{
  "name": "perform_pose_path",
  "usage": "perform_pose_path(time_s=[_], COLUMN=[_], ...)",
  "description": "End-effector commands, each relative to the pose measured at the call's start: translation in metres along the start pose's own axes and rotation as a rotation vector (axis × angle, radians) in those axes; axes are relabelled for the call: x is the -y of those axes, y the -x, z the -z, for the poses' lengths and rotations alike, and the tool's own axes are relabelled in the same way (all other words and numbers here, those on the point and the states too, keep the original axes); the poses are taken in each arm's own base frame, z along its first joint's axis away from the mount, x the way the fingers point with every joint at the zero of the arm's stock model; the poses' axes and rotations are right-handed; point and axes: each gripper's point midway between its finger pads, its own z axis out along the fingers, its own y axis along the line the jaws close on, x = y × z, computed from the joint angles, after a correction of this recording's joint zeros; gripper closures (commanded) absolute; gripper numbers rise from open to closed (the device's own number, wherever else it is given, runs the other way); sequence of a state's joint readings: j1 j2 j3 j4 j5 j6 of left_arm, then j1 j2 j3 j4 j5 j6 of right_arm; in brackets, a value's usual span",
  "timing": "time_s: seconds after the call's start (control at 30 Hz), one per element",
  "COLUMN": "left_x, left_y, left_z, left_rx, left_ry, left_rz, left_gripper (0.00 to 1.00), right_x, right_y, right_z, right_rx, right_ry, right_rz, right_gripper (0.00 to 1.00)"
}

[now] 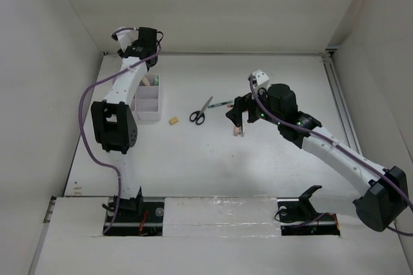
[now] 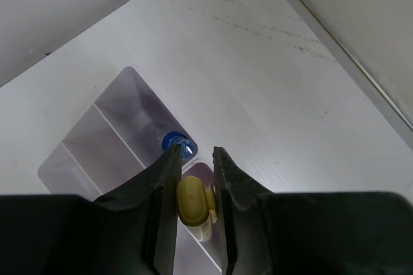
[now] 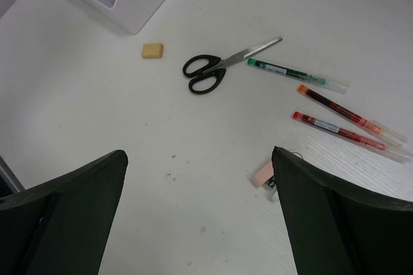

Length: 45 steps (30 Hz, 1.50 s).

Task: Sort the stationery into containers
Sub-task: Place the pen in the storage box, then pick up the pen from the center of the board.

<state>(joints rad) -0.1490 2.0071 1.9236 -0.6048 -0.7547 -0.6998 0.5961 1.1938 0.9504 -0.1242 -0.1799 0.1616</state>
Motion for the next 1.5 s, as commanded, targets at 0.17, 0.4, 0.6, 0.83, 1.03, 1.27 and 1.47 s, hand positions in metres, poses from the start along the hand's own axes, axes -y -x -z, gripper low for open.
perform_pose_path(time_s=[0.17,0.4,0.6,0.83,1.03,1.27,1.47], left_x=[0.005,0.016,0.015,-0.008,-0.049,-0.06,-0.055], left_y=[0.025,0.054,0.079,0.076,0.045,0.009,-0.002], left_z=[0.022,0.079,0.134,0.204,0.221,0.217,0.221], left_rx=[0.036,0.084,0.04,-0.024,-0.045,-0.074,-0.102], left_ry=[-0.084,-0.225,-0.431,-0.699,-0.753,-0.799,-0.855], left_rz=[0.103,0.091,0.087,0.024,-0.048,-0.131,-0.139], left_gripper=[0.47,0.0,0.0,0.0,0.0,0.0,0.0], right_x=[0.002,0.041,0.109,0.142,0.172,0.199,0.206], right_y=[0.01,-0.002,-0.015,-0.034,-0.046,-0.051,-0.069], right_z=[0.0,-0.002,0.012,0.005,-0.018,-0.044,-0.061], right_rx=[0.037,0.0,-0.025,0.002,-0.042,-0.049,-0.082], right_ry=[0.009,-0.204,-0.619,-0.802,-0.883,-0.911,-0.944], right_rz=[0.02,-0.089,-0.301,-0.463,-0.56,-0.652,-0.707], right_gripper=[0.0,0.0,0.02,0.26,0.35,0.43,0.48])
